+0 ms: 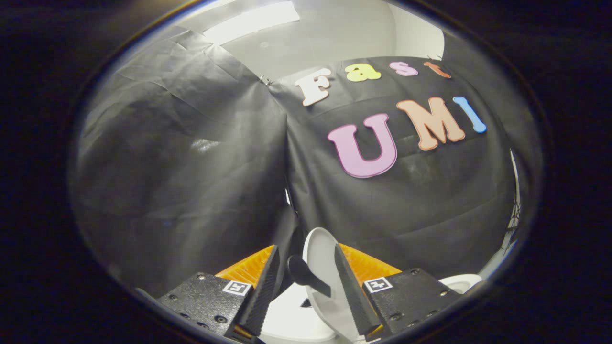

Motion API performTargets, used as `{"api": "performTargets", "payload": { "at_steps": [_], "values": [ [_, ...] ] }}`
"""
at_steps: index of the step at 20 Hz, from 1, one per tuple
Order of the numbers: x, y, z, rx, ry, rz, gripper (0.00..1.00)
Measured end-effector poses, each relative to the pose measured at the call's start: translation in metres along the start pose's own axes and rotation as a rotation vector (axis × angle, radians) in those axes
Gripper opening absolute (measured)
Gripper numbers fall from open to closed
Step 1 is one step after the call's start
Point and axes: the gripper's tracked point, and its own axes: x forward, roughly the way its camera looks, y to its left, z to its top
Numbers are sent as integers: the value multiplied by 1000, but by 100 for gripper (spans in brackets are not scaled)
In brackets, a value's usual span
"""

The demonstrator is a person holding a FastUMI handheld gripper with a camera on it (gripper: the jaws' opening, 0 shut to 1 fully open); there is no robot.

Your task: Open the toilet lid.

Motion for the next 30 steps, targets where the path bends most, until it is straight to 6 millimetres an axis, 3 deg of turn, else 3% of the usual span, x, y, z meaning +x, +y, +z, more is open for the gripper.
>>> {"api": "performTargets", "payload": {
  "at_steps": [2, 8, 12, 19, 21, 25, 30],
  "values": [
    [-13, -15, 15, -12, -14, -30, 69],
    [-58, -90, 64, -51, -59, -184, 67],
    [-101, -162, 85, -107, -58, -339, 68],
    [-186, -314, 106, -188, -11, -601, 68],
    [-206, -348, 114, -208, -2, -646, 68],
    [-228, -393, 132, -254, 0, -668, 68],
    [-238, -434, 132, -283, 59, -674, 68]
  ]
}}
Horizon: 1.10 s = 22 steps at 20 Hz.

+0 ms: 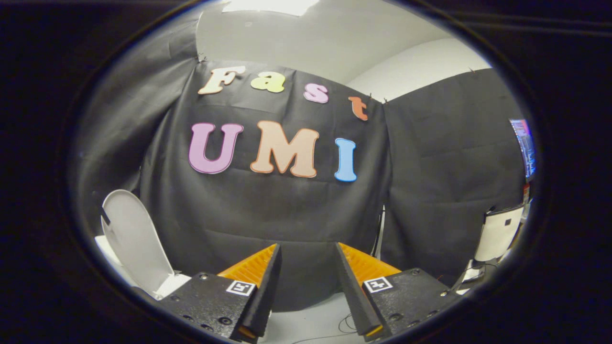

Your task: Open the toilet lid.

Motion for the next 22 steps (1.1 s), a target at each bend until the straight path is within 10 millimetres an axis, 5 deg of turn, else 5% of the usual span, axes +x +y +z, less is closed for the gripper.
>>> {"api": "performTargets", "payload": {
  "at_steps": [7, 22],
  "values": [
    [21, -8, -14, 13, 36, 58, 68],
    [22, -11, -46, 97, 58, 81, 68]
  ]
}}
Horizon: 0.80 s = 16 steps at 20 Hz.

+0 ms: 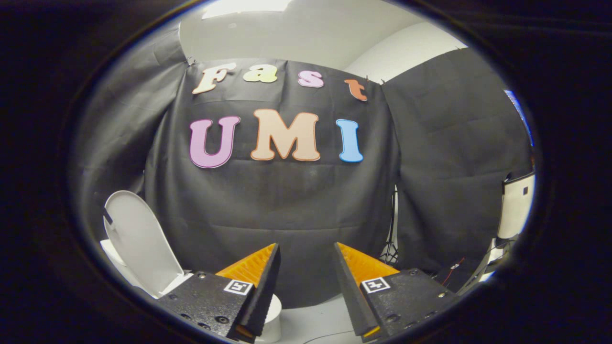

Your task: Open the toilet lid.

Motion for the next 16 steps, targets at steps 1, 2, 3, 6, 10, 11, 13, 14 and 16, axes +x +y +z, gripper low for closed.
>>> {"api": "performTargets", "payload": {
  "at_steps": [1, 2, 3, 6, 10, 11, 13, 14, 16],
  "values": [
    [0, -1, -2, 4, 2, 0, 68],
    [0, -1, -2, 8, 4, -1, 68],
    [0, -2, -4, 9, 6, -1, 68],
    [1, -2, -6, 10, 12, -1, 68],
    [2, 0, -8, 11, 18, 8, 68],
    [1, 0, -8, 12, 18, 9, 68],
    [2, 1, -9, 12, 20, 9, 68],
    [1, 0, -9, 13, 22, 9, 68],
    [3, -1, -11, 17, 24, 9, 68]
  ]
}}
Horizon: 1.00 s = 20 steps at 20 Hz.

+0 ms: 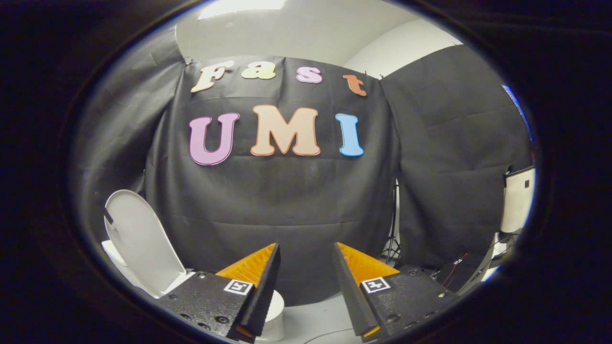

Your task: Open the toilet lid.

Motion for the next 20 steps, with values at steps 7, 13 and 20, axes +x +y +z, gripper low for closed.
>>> {"api": "performTargets", "payload": {
  "at_steps": [7, 13, 20],
  "values": [
    [-3, -3, -5, 20, 3, -3, 68],
    [-2, -4, -8, 33, 1, 1, 68],
    [-2, -6, -17, 51, 16, 3, 68]
  ]
}}
